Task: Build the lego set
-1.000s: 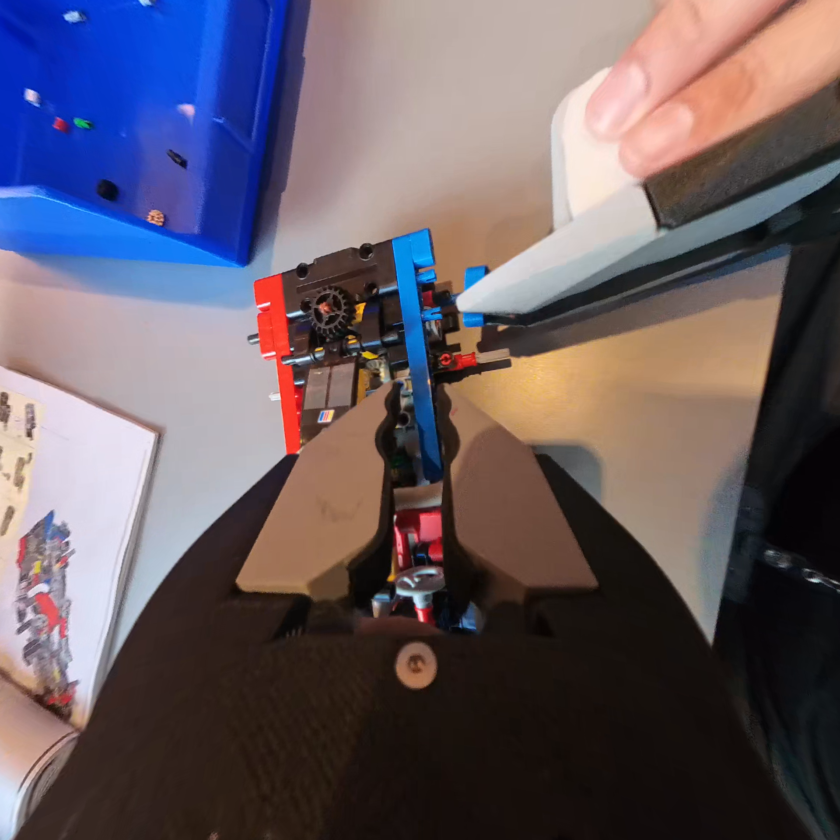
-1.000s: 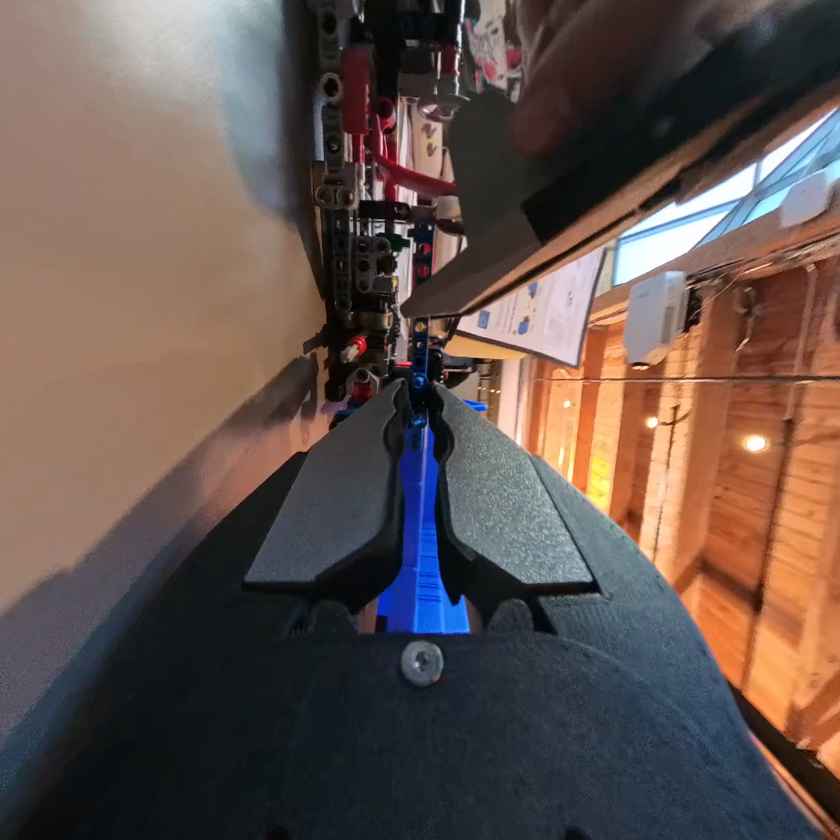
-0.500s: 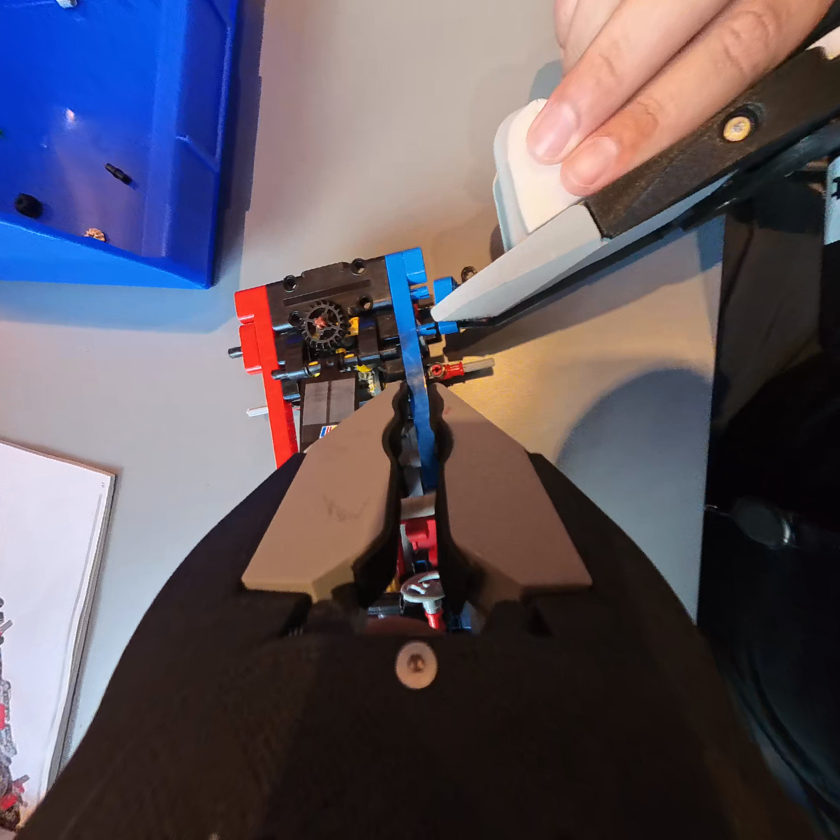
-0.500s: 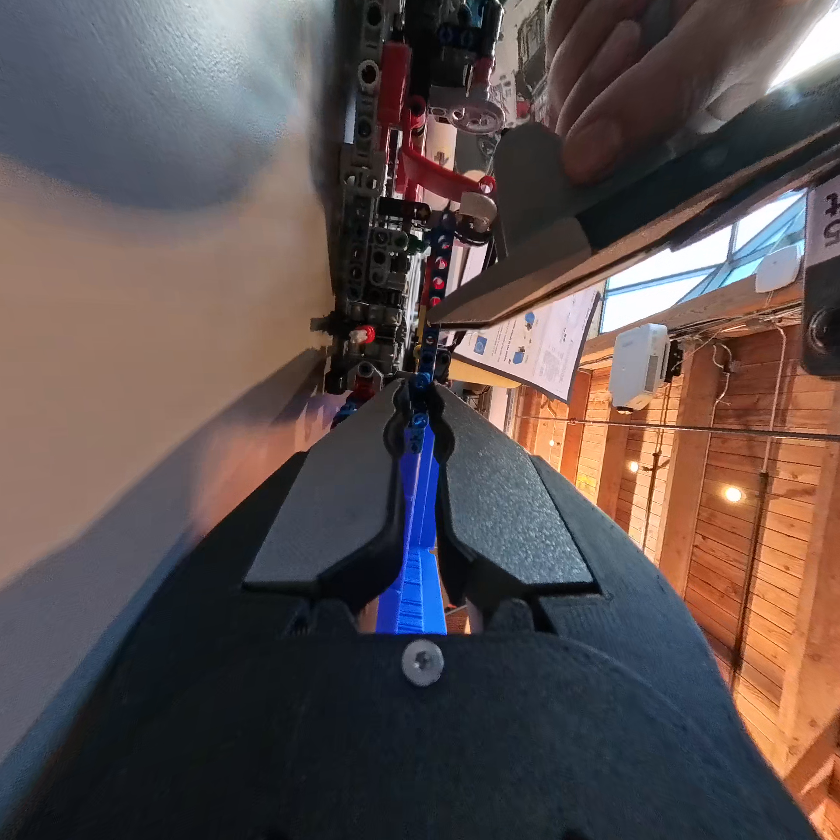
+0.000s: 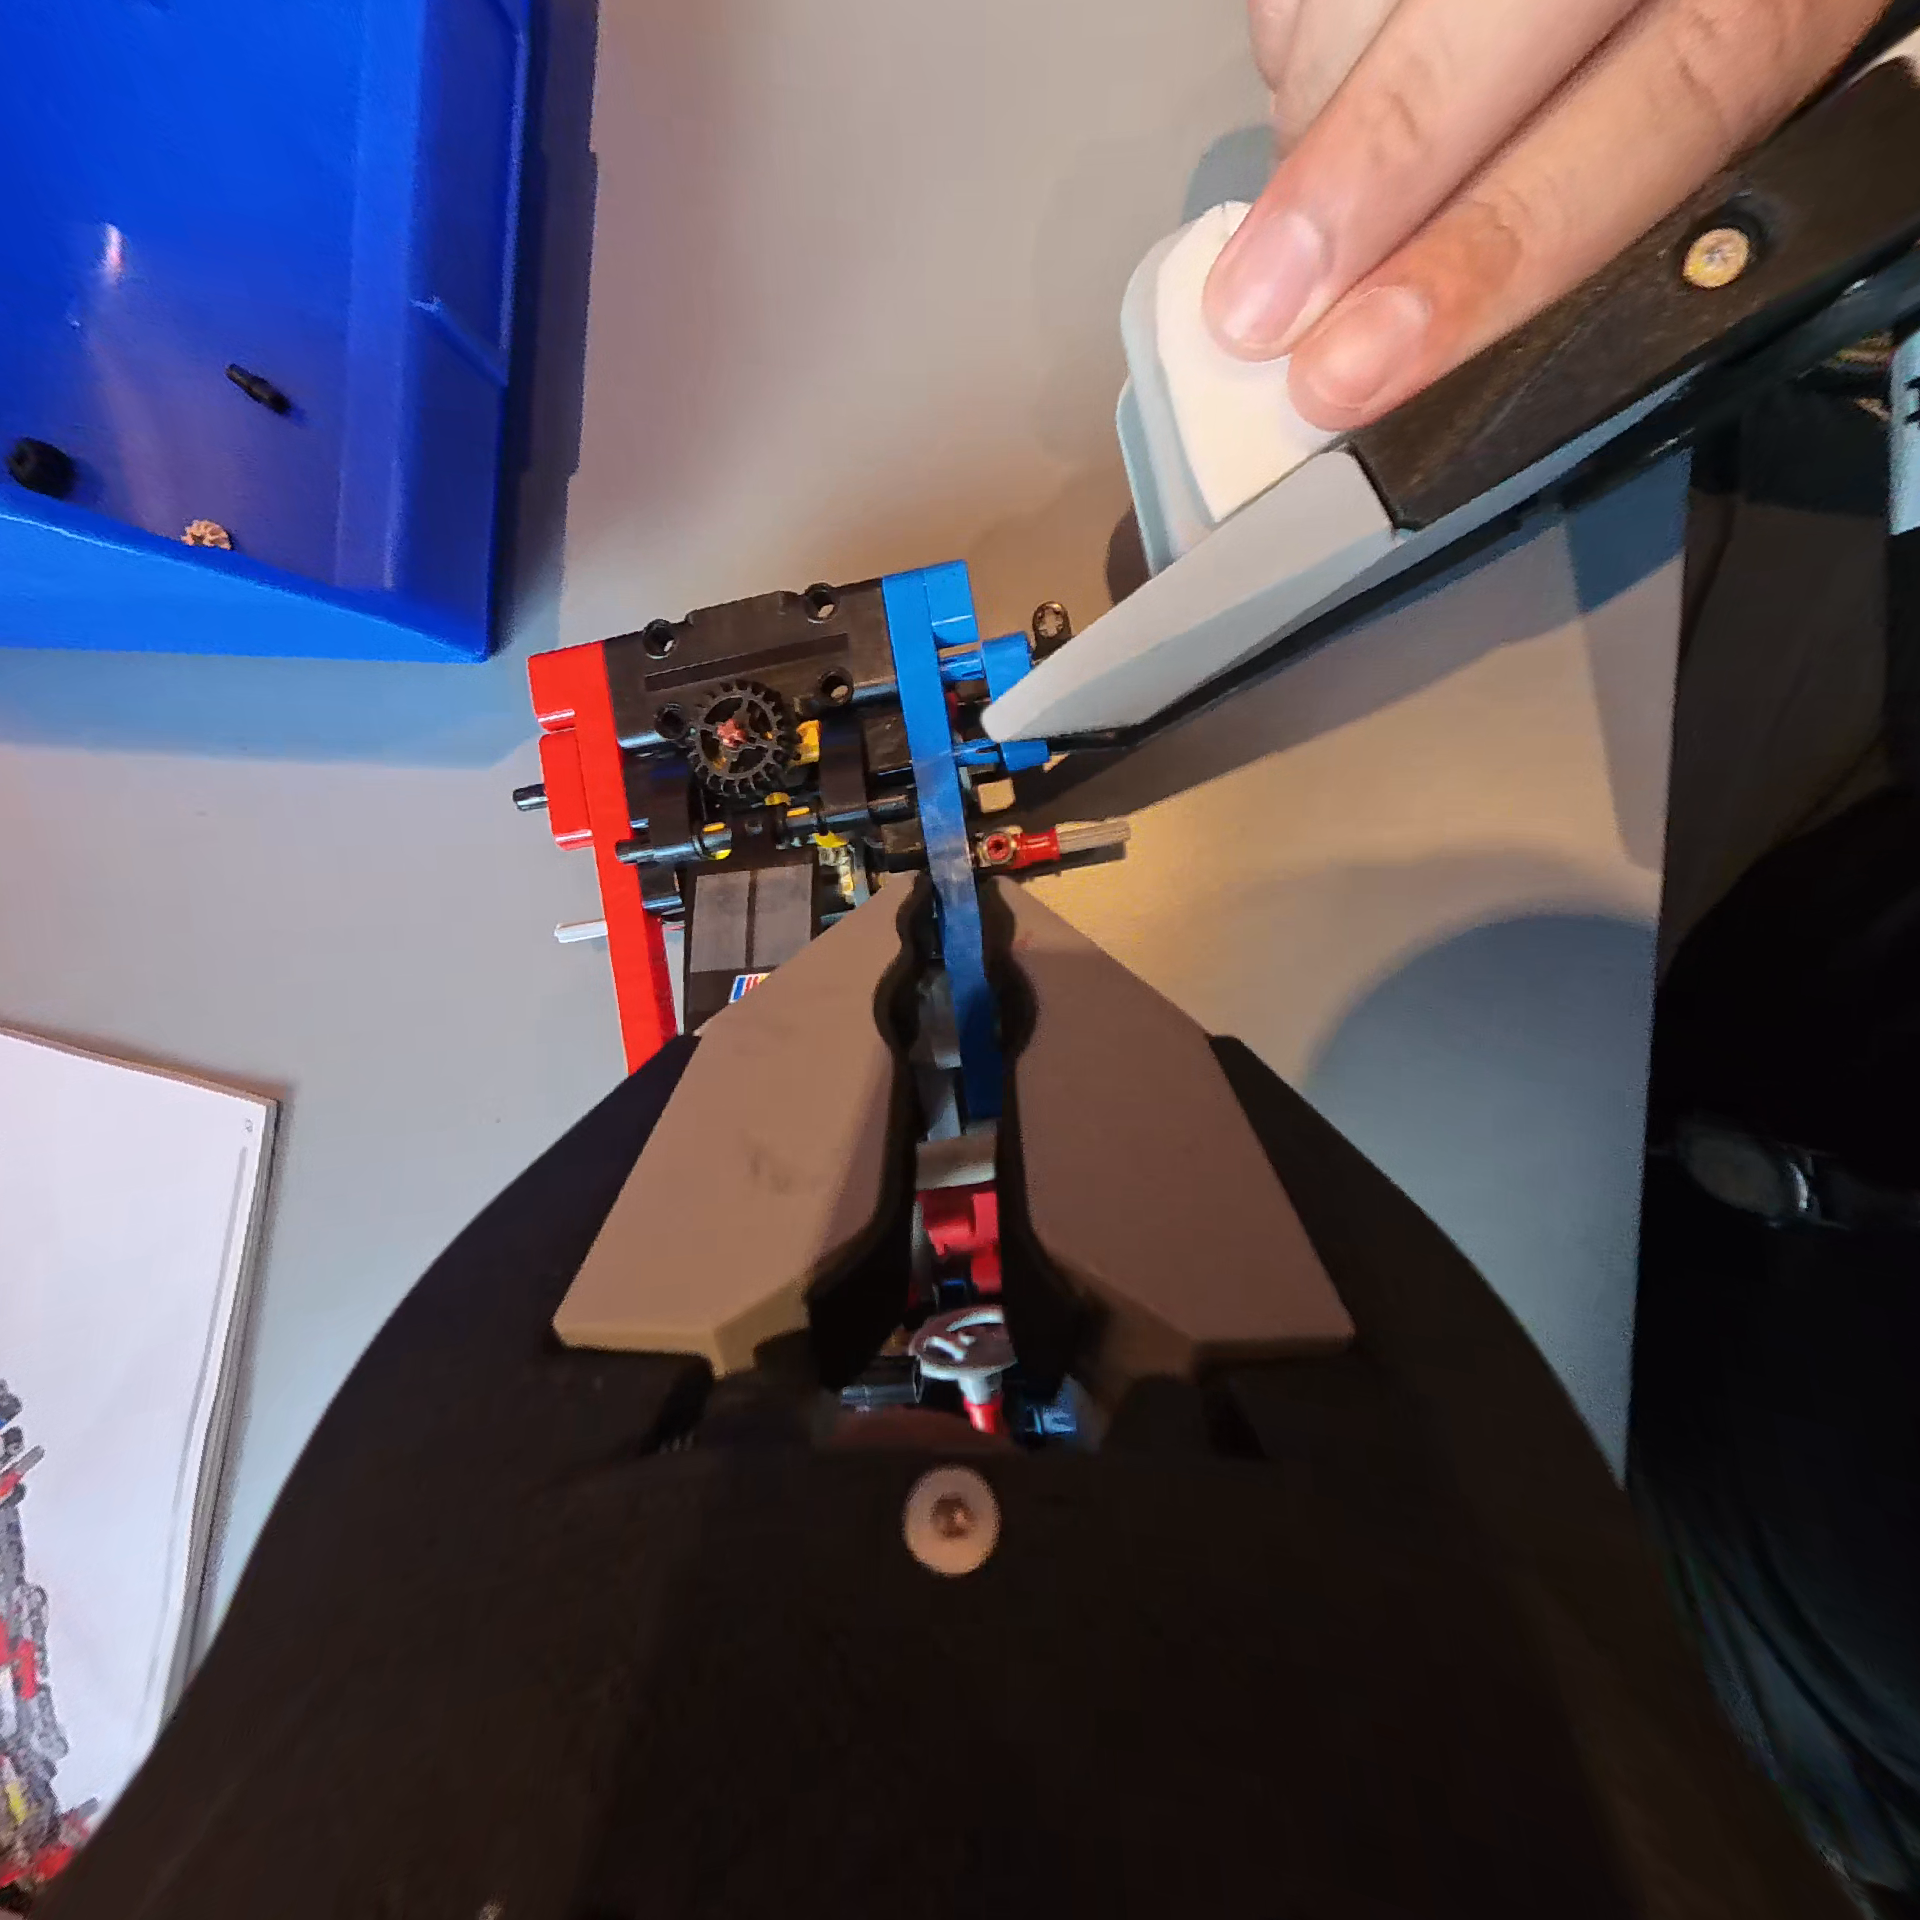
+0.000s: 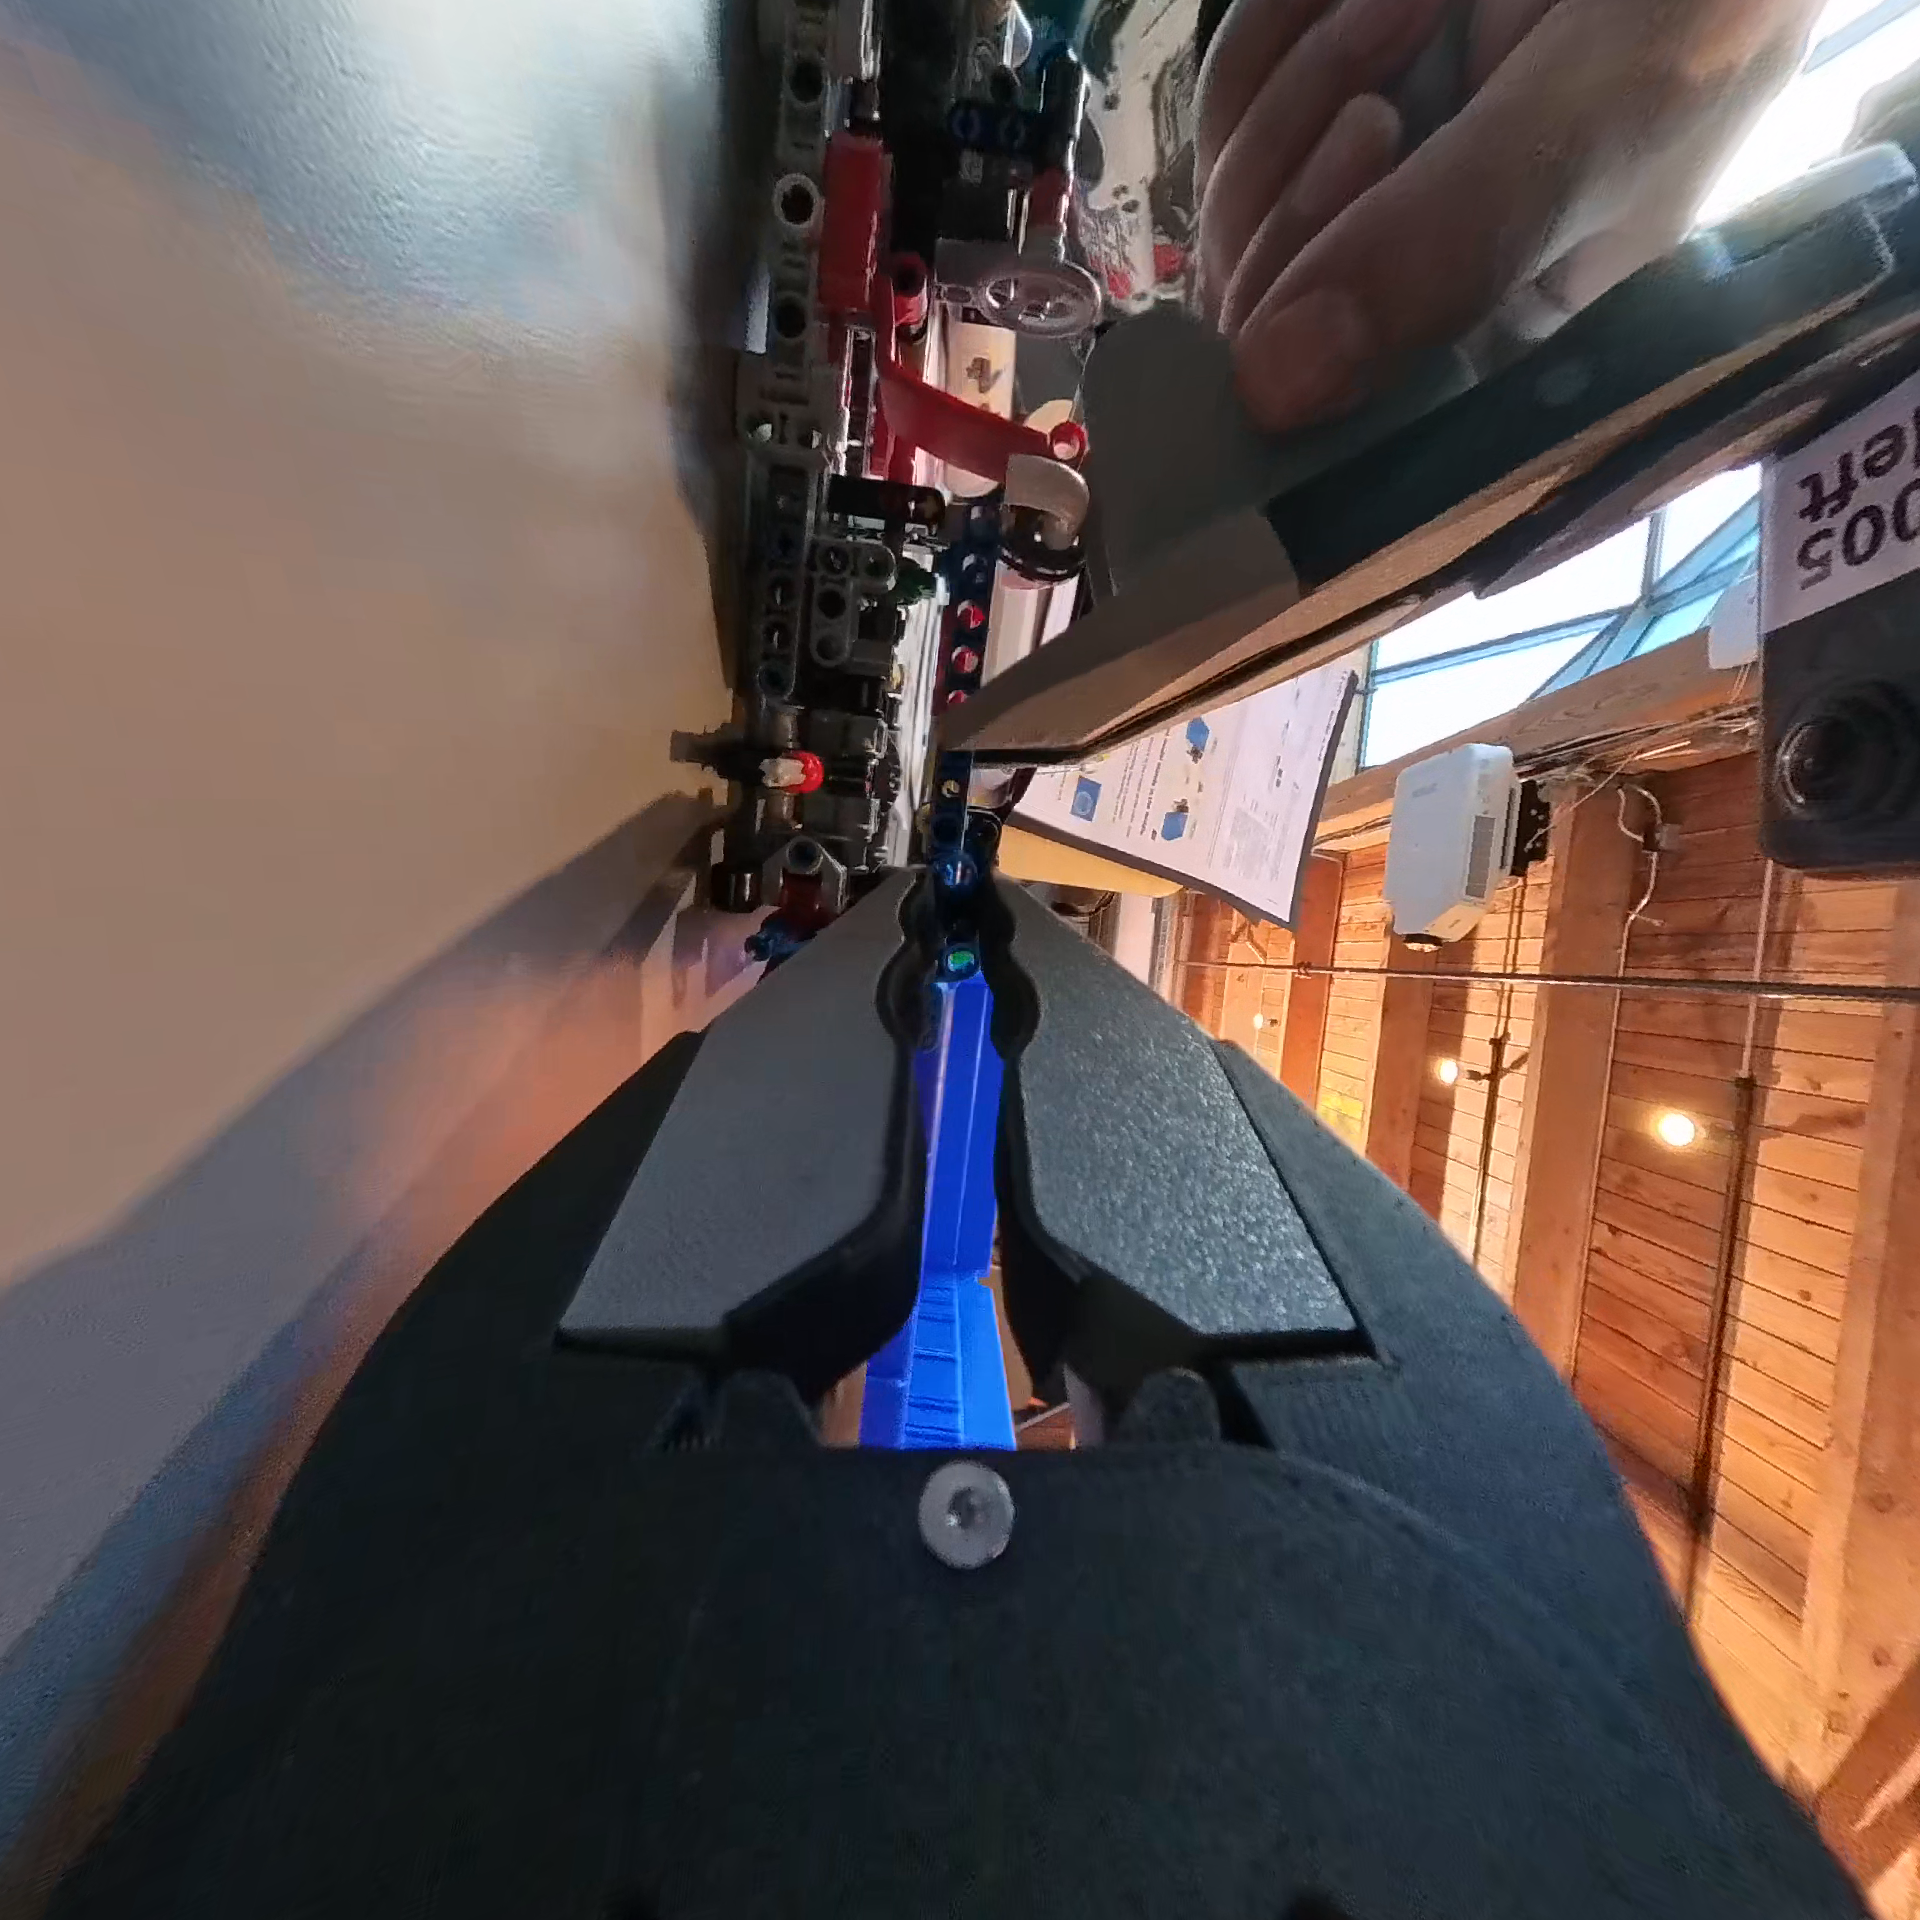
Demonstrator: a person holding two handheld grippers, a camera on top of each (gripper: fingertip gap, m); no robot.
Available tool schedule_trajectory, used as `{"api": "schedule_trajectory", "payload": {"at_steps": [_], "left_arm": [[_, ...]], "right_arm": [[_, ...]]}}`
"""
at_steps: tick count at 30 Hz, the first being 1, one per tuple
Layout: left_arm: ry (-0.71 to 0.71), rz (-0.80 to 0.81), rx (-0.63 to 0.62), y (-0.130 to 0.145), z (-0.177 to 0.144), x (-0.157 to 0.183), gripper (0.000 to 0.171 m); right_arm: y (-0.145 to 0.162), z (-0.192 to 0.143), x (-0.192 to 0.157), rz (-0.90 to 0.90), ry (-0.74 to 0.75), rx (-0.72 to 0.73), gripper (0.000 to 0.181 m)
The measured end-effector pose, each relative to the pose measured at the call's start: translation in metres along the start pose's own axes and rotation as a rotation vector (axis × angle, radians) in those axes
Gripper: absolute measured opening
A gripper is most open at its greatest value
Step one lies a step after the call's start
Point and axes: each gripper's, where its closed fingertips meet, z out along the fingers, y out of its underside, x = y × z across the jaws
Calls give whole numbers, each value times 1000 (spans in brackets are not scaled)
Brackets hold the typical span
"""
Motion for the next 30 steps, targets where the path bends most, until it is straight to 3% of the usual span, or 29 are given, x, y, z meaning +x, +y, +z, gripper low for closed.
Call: {"api": "schedule_trajectory", "payload": {"at_steps": [11,19,25,30], "left_arm": [[48,-8,9,2,-1,-2,5],[89,-3,-29,5,-1,-1,5],[65,-21,-37,6,-2,-3,4],[95,-34,-24,7,-4,-3,5]], "right_arm": [[0,4,-2,22,-18,24,3],[-1,5,-2,-70,22,69,2],[0,9,-3,169,-85,56,5],[-3,9,-2,64,-32,117,5]]}}
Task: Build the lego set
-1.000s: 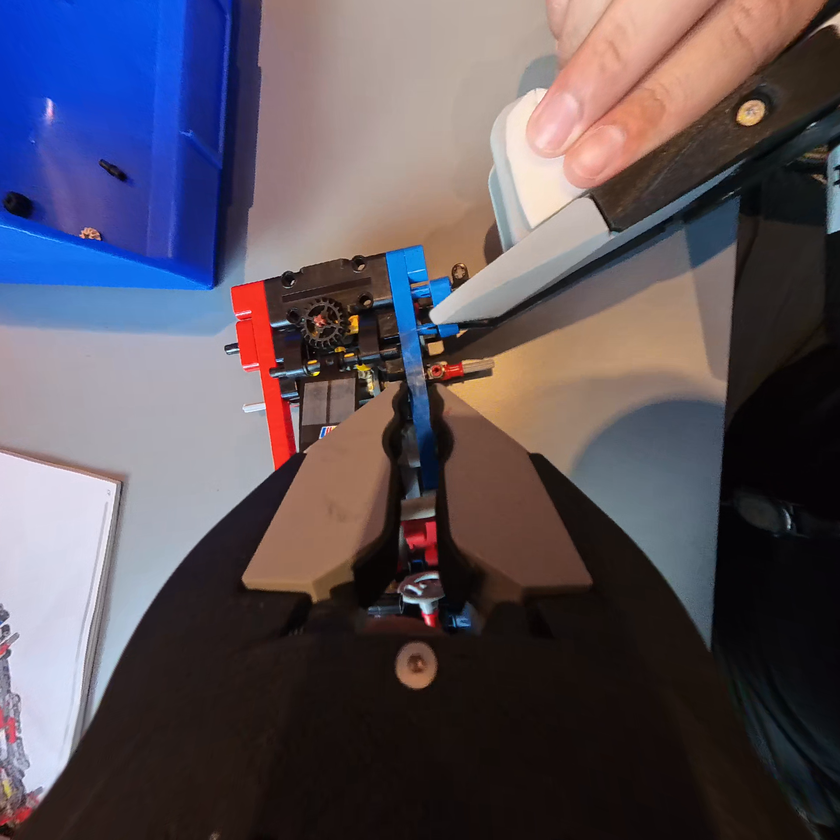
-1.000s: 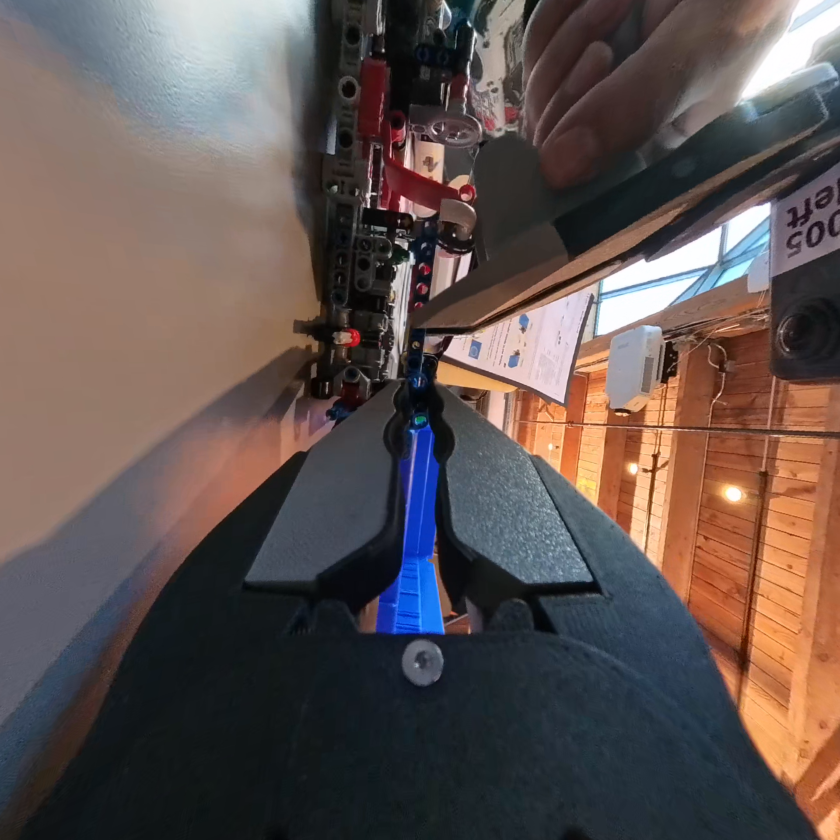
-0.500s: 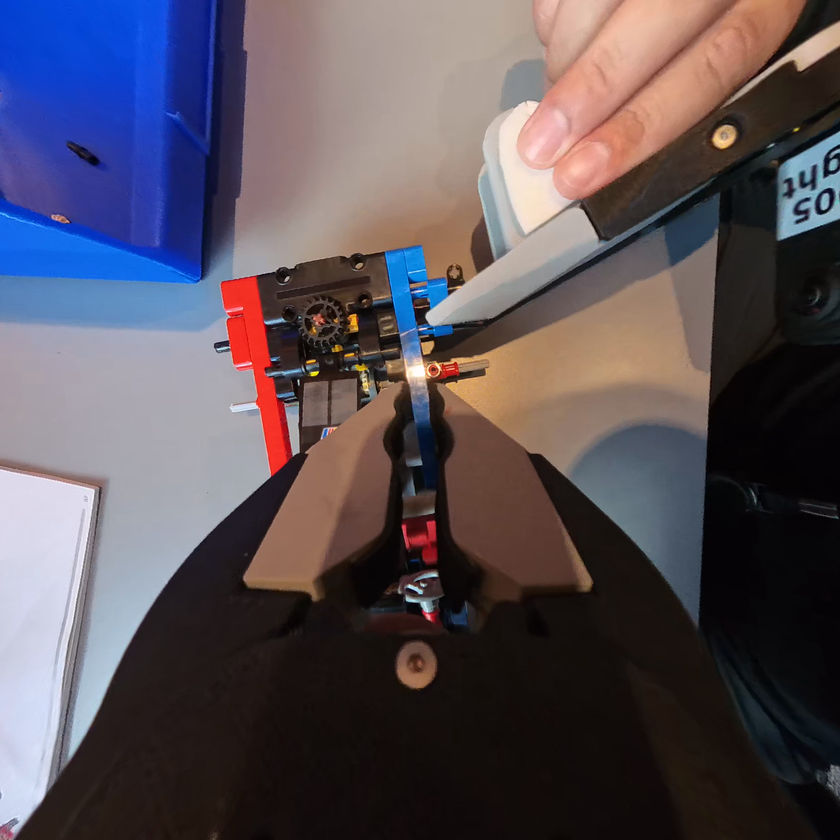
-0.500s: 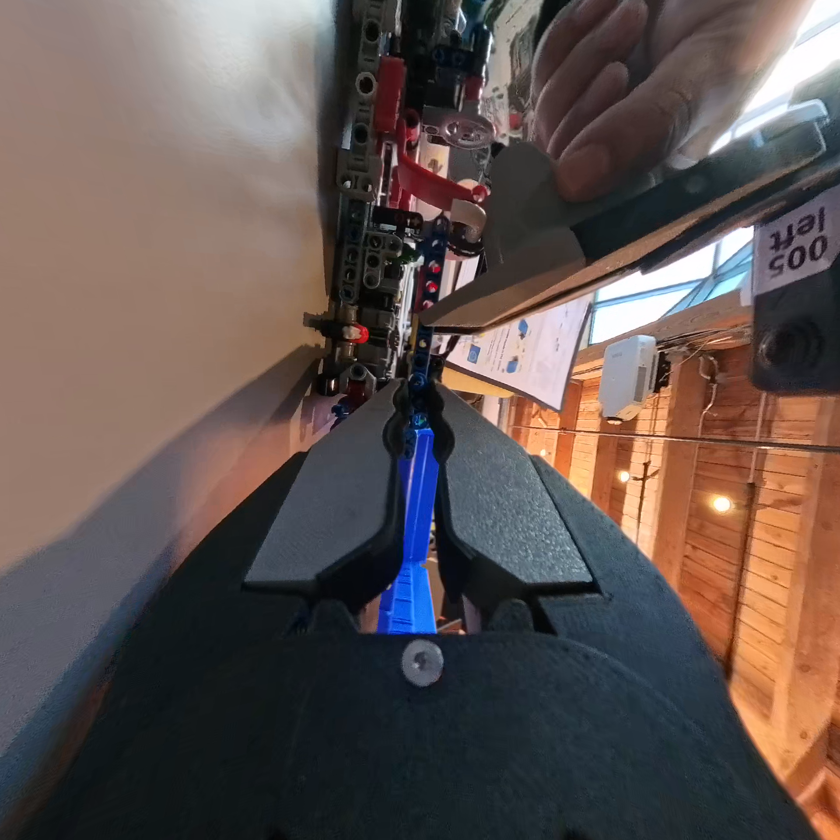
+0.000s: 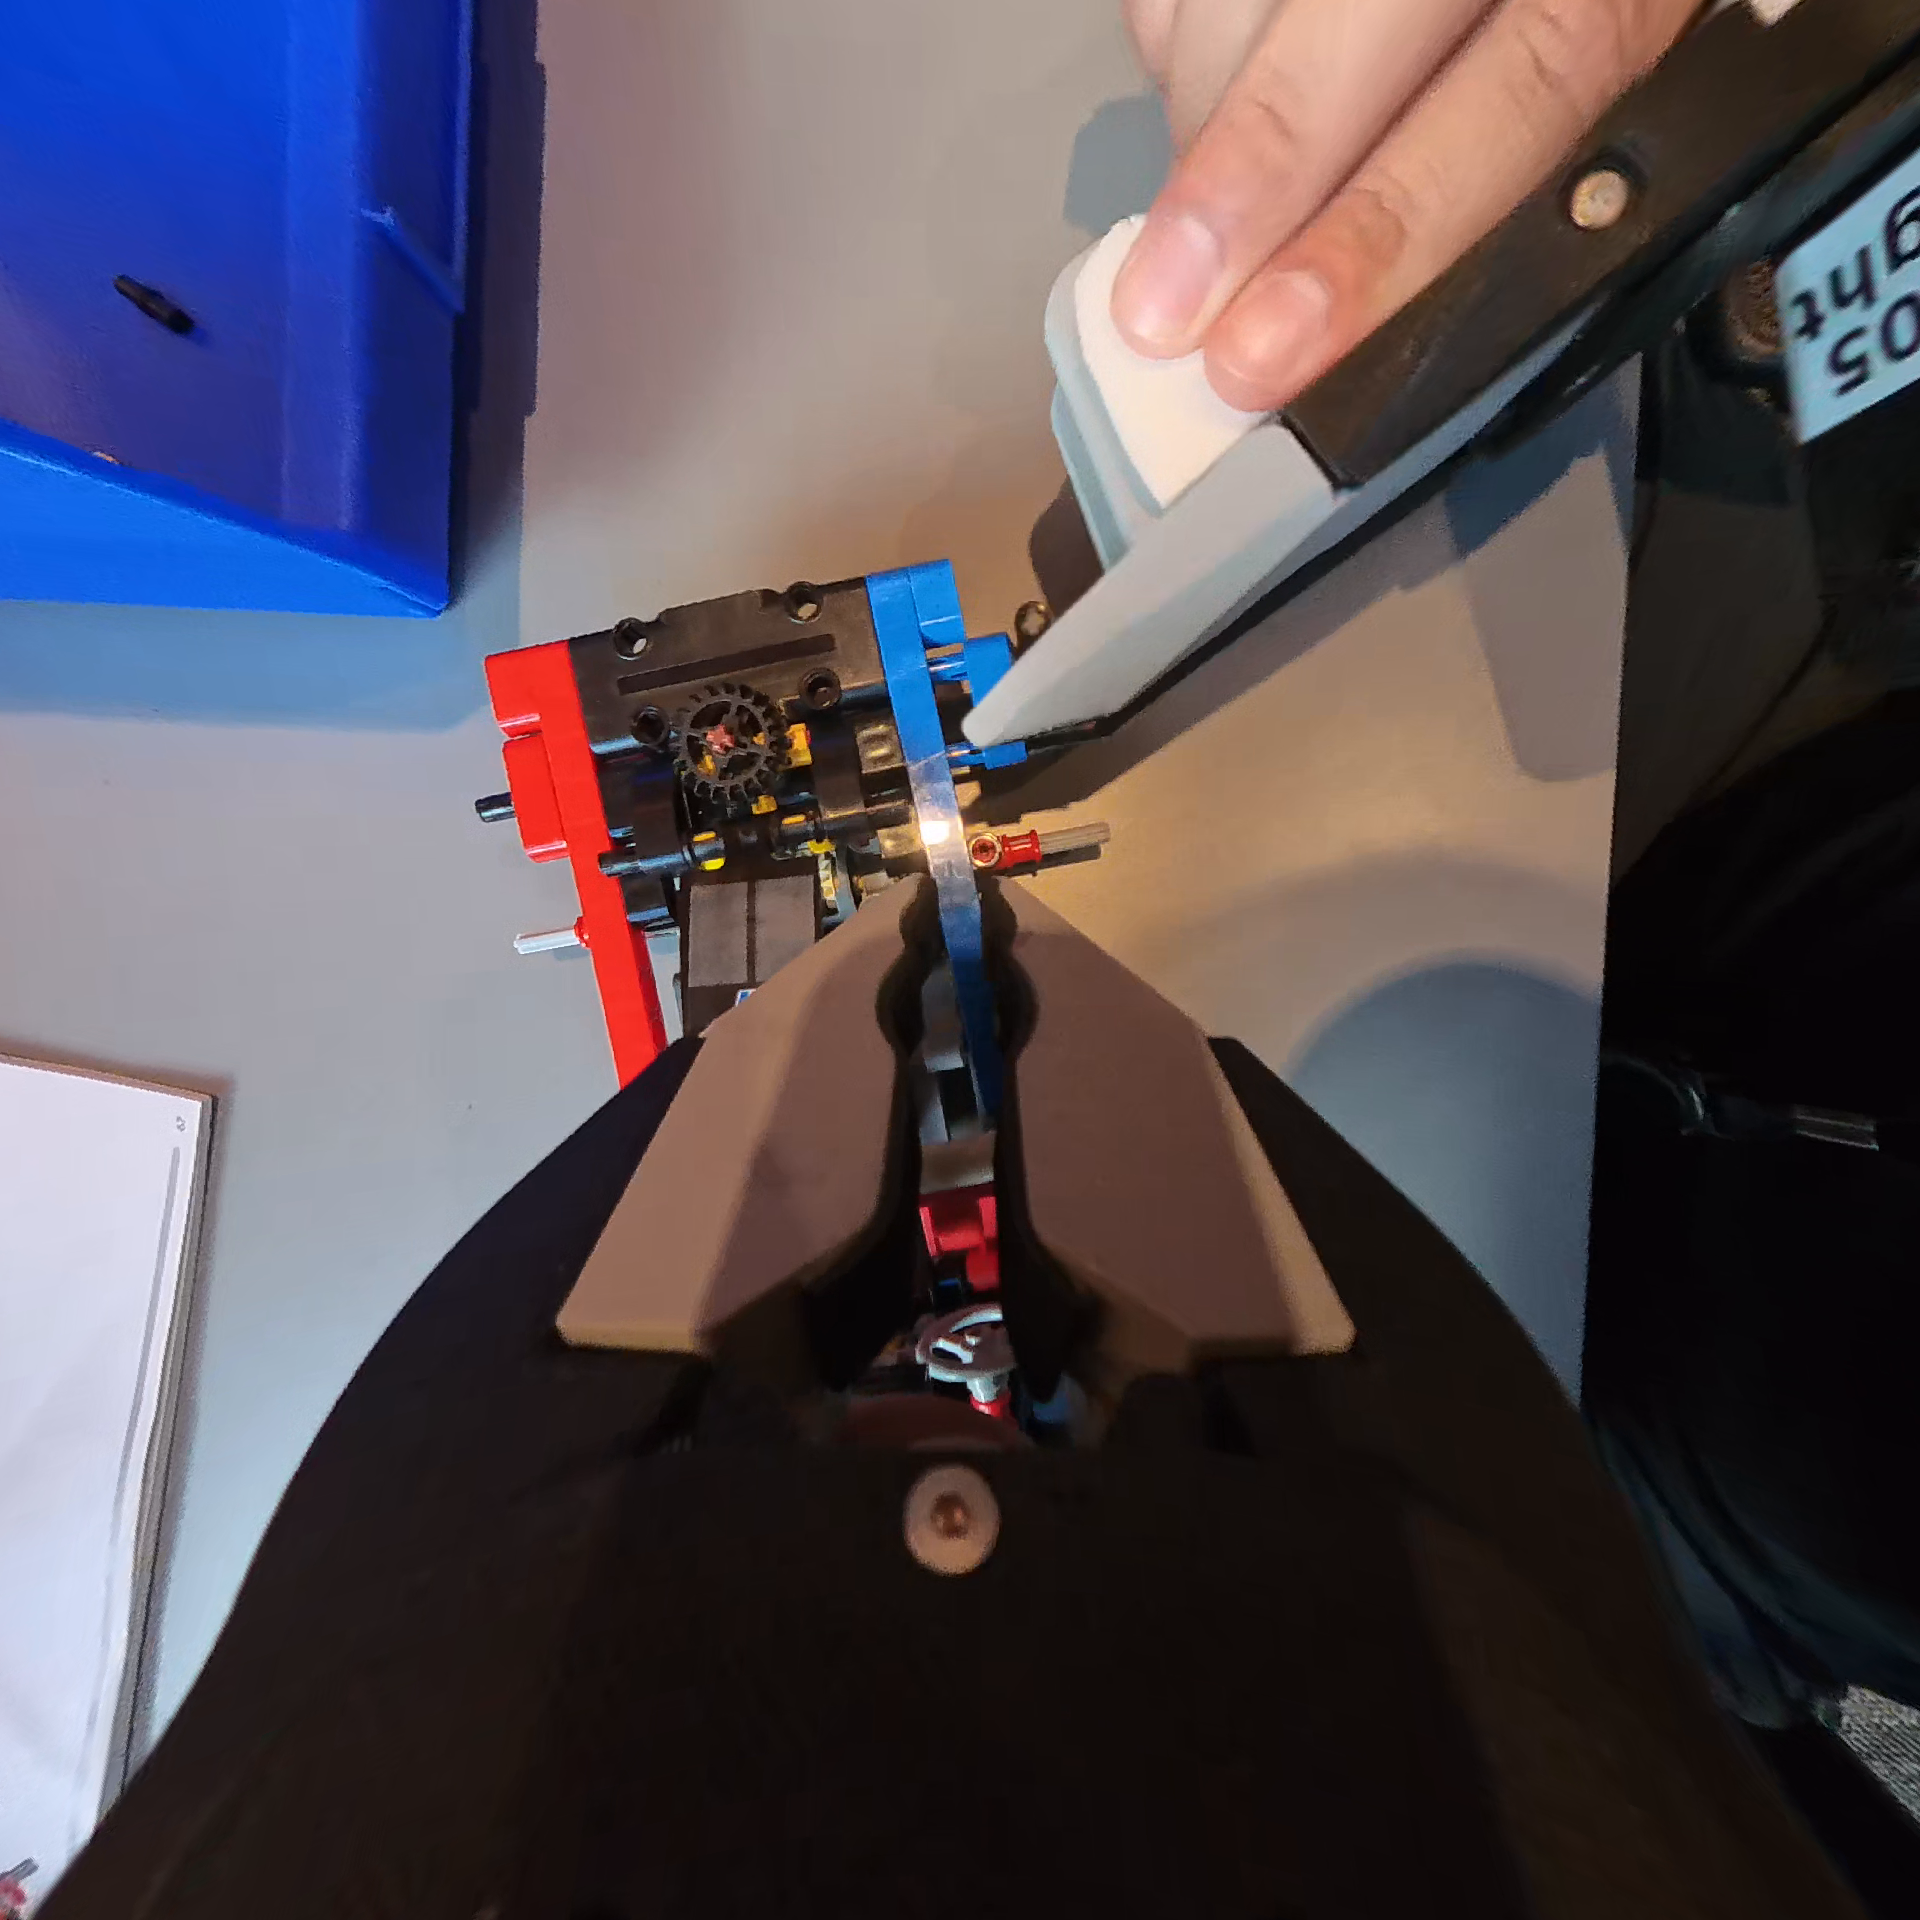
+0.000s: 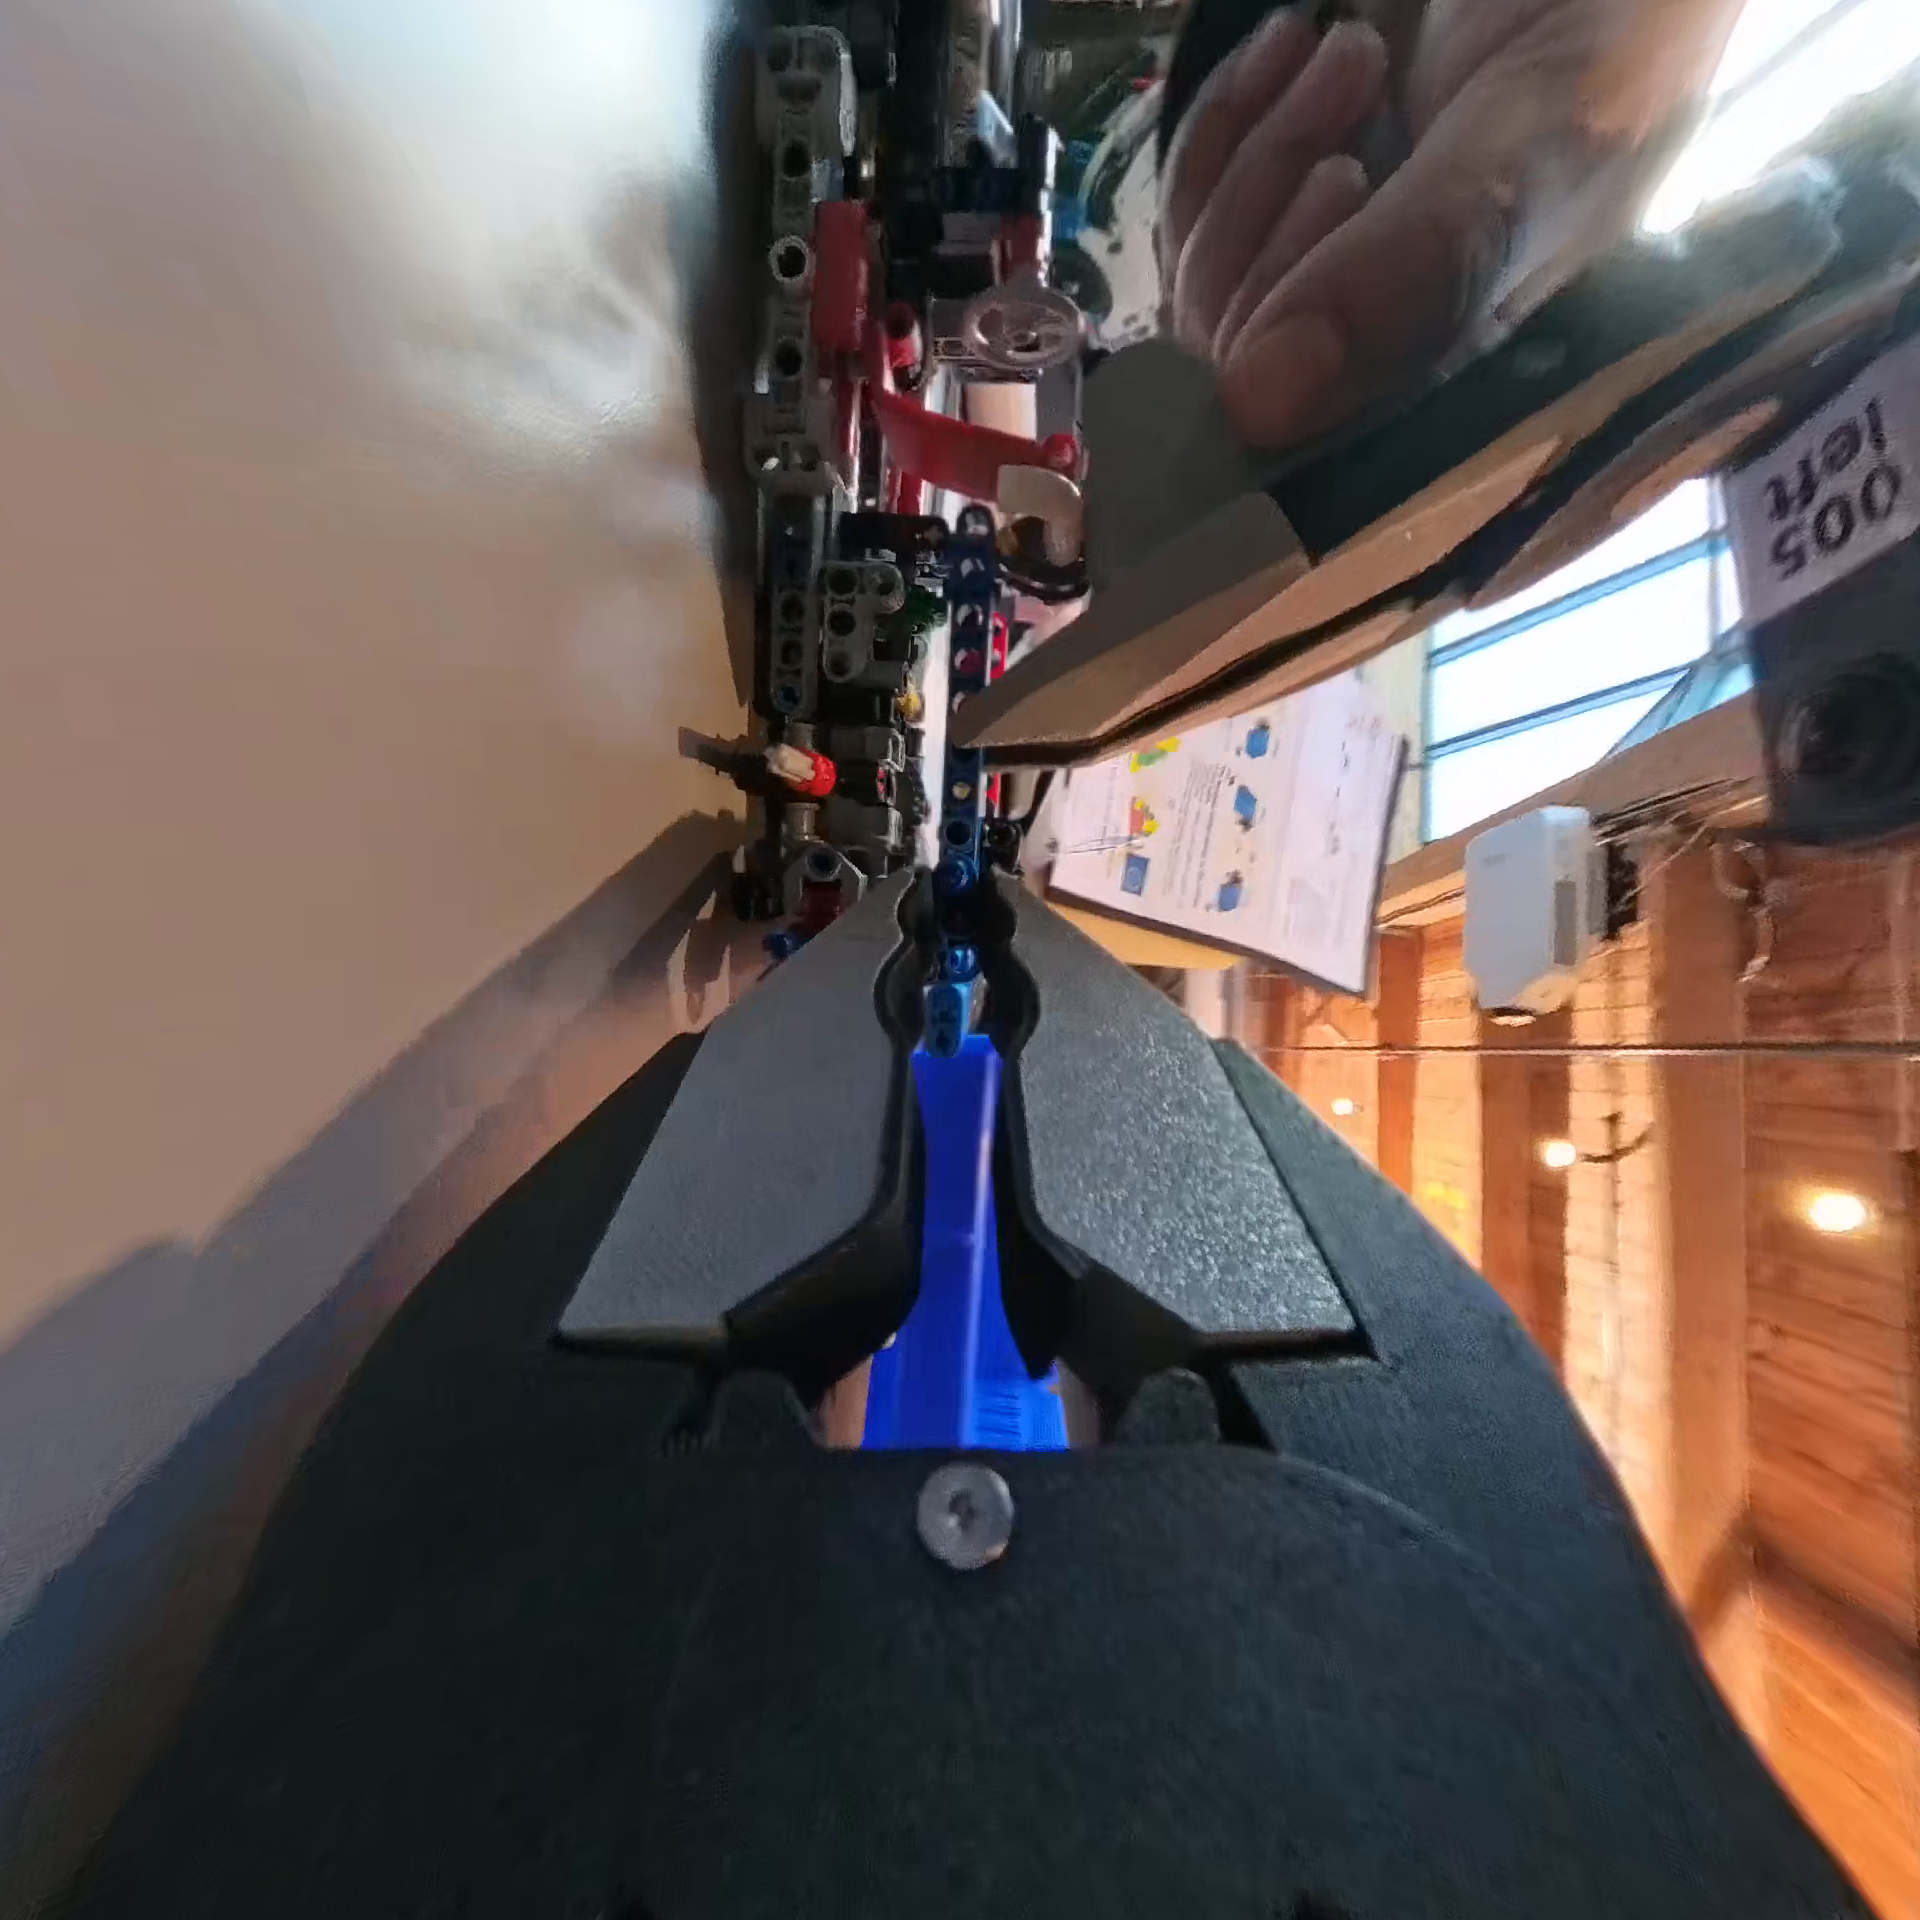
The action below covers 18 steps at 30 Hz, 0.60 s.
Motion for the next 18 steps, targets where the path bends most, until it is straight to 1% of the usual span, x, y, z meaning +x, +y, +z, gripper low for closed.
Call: {"api": "schedule_trajectory", "payload": {"at_steps": [2,6,9,13,16,18], "left_arm": [[0,1,-9,1,0,-1,4],[-6,0,-20,2,0,-3,4],[-18,2,-24,3,0,-6,4],[-11,5,-16,3,-1,-5,5],[-11,18,-21,3,-1,-4,5],[15,2,2,4,-4,-4,5]], "right_arm": [[0,2,0,-74,29,-13,3],[0,3,0,-140,55,-5,2],[2,6,0,-120,45,-15,2],[3,6,1,23,-15,18,4],[3,5,0,-3,-6,15,5],[1,4,1,-13,4,24,4]]}}
